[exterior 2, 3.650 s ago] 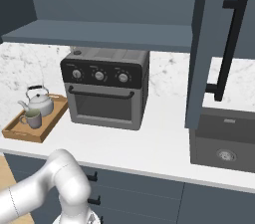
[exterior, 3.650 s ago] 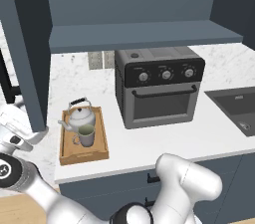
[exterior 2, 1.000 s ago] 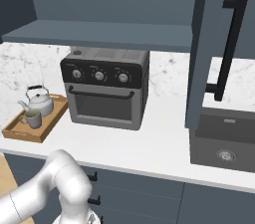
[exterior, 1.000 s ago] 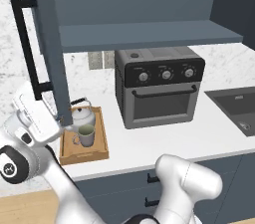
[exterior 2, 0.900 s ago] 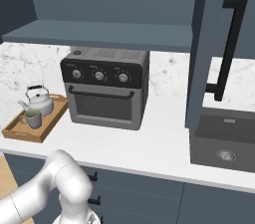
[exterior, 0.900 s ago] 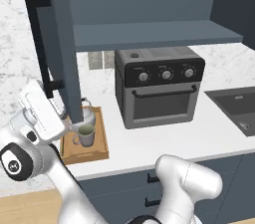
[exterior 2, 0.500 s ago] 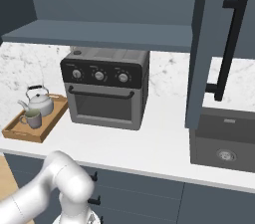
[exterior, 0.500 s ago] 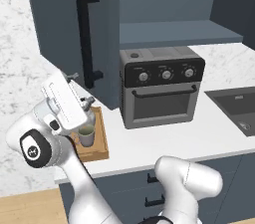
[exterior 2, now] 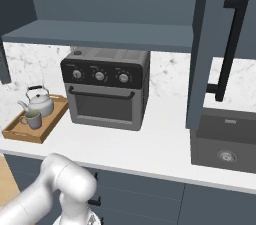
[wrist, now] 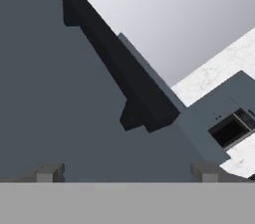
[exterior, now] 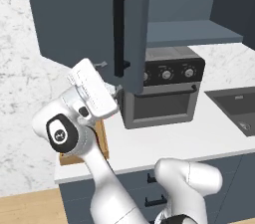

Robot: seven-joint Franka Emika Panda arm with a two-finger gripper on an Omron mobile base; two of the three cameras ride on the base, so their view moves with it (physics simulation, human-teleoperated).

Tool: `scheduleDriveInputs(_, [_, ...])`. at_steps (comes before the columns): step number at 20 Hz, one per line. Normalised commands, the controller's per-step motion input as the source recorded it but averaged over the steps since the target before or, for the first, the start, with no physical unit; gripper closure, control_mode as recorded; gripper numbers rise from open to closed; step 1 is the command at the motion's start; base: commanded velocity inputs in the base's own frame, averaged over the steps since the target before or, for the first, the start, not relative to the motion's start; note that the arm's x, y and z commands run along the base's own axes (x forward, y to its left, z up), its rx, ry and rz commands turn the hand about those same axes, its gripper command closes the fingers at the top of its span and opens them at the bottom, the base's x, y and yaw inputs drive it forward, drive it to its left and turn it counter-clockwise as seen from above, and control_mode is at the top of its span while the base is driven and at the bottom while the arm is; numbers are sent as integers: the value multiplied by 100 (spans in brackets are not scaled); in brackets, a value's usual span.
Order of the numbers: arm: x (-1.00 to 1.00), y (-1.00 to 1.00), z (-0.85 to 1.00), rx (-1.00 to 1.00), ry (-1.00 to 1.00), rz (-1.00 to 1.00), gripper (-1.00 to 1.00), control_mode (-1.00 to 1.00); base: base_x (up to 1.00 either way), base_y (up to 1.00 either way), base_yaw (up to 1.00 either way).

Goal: Pick the kettle from the counter and place it on the tray. Then pick the mug from the cabinet and place it on the tray. Then close the cabinet doors.

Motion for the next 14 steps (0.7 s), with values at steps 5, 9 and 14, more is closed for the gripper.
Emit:
scheduleDriveInputs(5, [6,-71,15,7,0,13,-100,-100,0,0,0])
scheduleDriveInputs(9, [14,-65,11,12,0,26,-100,-100,0,0,0])
scheduleDriveInputs(14, [28,-51,11,18,0,38,-100,-100,0,0,0])
